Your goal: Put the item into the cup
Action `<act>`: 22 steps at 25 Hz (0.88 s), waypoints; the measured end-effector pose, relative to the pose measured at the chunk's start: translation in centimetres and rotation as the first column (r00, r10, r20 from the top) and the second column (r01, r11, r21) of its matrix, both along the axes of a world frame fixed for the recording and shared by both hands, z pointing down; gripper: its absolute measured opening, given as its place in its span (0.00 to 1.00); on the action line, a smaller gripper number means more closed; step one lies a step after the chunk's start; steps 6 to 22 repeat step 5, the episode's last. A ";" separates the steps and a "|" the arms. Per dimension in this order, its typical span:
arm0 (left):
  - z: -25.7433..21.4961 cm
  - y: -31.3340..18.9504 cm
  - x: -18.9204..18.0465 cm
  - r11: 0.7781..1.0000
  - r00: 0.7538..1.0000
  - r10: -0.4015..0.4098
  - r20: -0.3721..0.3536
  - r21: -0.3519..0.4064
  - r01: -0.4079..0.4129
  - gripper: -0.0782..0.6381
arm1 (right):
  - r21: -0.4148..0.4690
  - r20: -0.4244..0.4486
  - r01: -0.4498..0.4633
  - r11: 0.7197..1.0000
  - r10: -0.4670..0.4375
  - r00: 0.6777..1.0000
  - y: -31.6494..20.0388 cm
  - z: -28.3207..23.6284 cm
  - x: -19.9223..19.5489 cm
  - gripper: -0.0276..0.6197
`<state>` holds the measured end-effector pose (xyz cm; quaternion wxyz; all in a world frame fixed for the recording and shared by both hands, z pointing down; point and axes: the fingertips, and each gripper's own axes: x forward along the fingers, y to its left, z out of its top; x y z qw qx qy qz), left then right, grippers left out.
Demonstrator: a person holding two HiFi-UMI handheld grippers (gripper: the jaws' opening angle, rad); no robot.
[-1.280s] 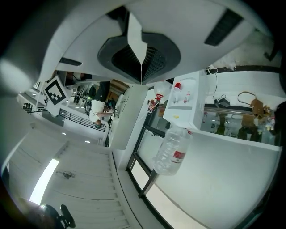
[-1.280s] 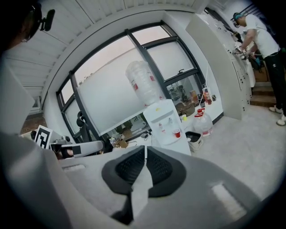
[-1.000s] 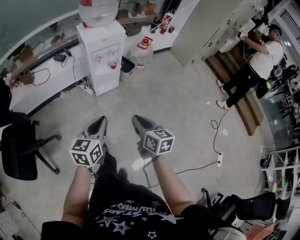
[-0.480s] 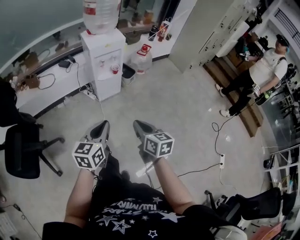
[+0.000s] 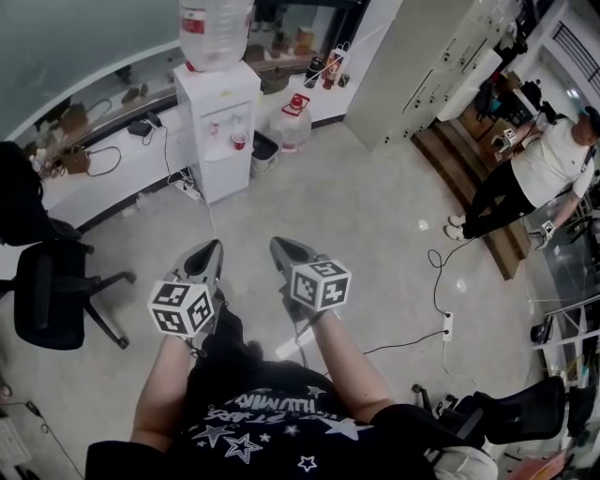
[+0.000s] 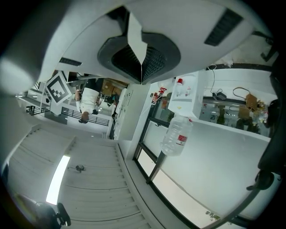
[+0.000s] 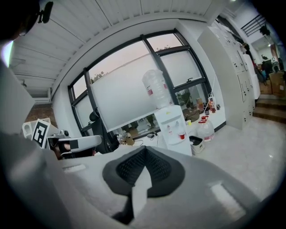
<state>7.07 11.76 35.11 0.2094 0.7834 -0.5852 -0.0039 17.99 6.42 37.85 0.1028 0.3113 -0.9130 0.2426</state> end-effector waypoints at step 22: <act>0.8 0.4 -0.8 1.000 1.000 -0.015 -0.009 -0.016 0.015 0.12 | 0.001 -0.017 0.011 1.000 -0.011 1.000 0.3 0.6 -0.3 0.04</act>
